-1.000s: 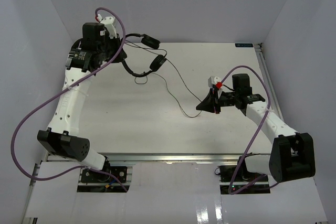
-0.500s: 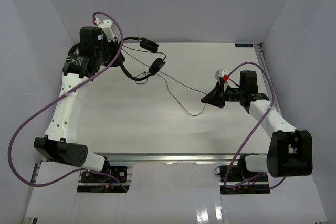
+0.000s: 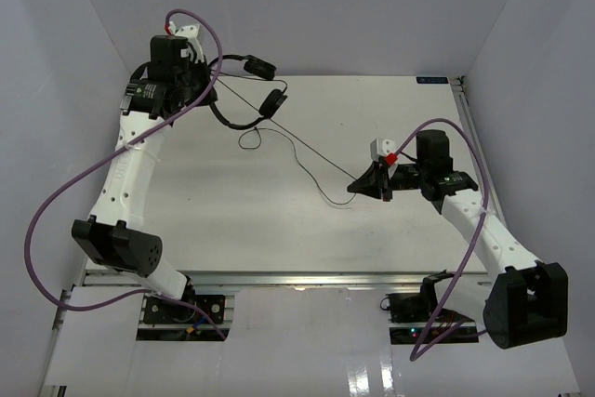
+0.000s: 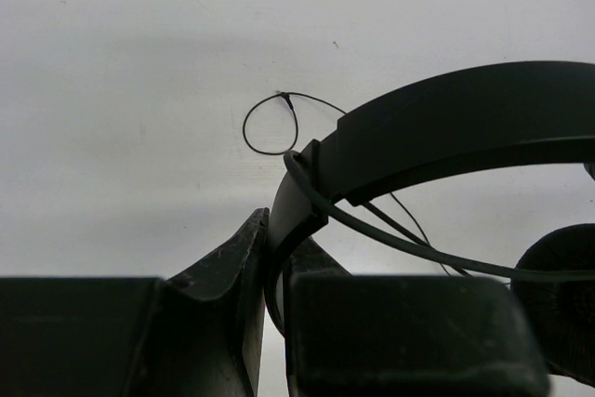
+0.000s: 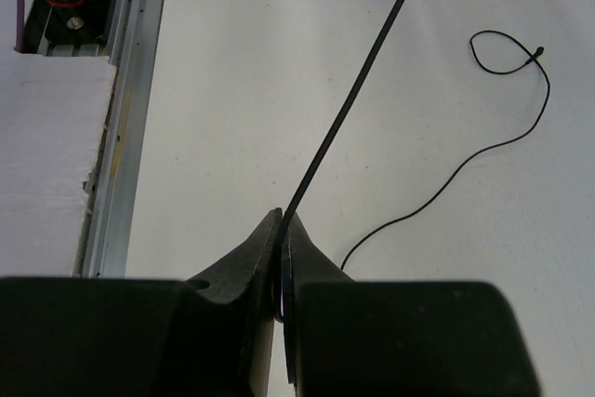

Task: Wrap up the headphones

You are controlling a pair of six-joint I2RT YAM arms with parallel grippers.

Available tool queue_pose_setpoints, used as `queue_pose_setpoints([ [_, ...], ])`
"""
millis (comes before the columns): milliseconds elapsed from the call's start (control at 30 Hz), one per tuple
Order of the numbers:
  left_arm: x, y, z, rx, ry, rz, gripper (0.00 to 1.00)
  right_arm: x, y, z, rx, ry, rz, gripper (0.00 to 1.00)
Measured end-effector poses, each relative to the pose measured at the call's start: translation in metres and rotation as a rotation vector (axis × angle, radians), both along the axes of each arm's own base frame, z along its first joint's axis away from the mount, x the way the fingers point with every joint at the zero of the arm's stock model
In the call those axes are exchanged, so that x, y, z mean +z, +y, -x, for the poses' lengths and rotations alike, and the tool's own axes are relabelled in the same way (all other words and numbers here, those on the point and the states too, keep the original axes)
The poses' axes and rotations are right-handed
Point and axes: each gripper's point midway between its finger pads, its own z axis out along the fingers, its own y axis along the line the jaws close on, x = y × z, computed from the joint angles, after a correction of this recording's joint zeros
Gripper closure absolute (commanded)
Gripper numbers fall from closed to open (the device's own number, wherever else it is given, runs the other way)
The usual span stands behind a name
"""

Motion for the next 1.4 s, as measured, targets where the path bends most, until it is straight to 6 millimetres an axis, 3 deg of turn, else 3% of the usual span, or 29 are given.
queue_pose_setpoints([
  [267, -0.014, 0.01, -0.006, 0.047, 0.025, -0.033, 1.0, 0.017, 0.014, 0.001, 0.021, -0.058, 0.025, 0.92],
  [500, -0.034, 0.02, -0.009, 0.079, 0.069, -0.076, 1.0, 0.018, 0.039, 0.019, 0.076, -0.075, 0.071, 0.92],
  [667, -0.068, 0.026, -0.003, 0.079, 0.148, -0.134, 1.0, 0.06, 0.041, -0.01, -0.006, -0.193, 0.076, 0.92],
  [867, -0.131, 0.031, 0.014, 0.055, 0.29, -0.187, 1.0, 0.123, 0.048, -0.049, -0.098, -0.349, 0.063, 0.92],
  [967, -0.152, 0.029, 0.022, 0.032, 0.338, -0.201, 1.0, 0.136, 0.063, -0.057, -0.104, -0.4, 0.07, 0.92],
  [1233, -0.189, -0.005, 0.034, -0.09, 0.392, -0.271, 1.0, 0.112, 0.122, -0.057, -0.042, -0.433, 0.128, 0.92],
  [1400, -0.204, -0.031, 0.049, -0.185, 0.415, -0.292, 1.0, 0.095, 0.137, -0.073, -0.067, -0.438, 0.153, 0.92],
])
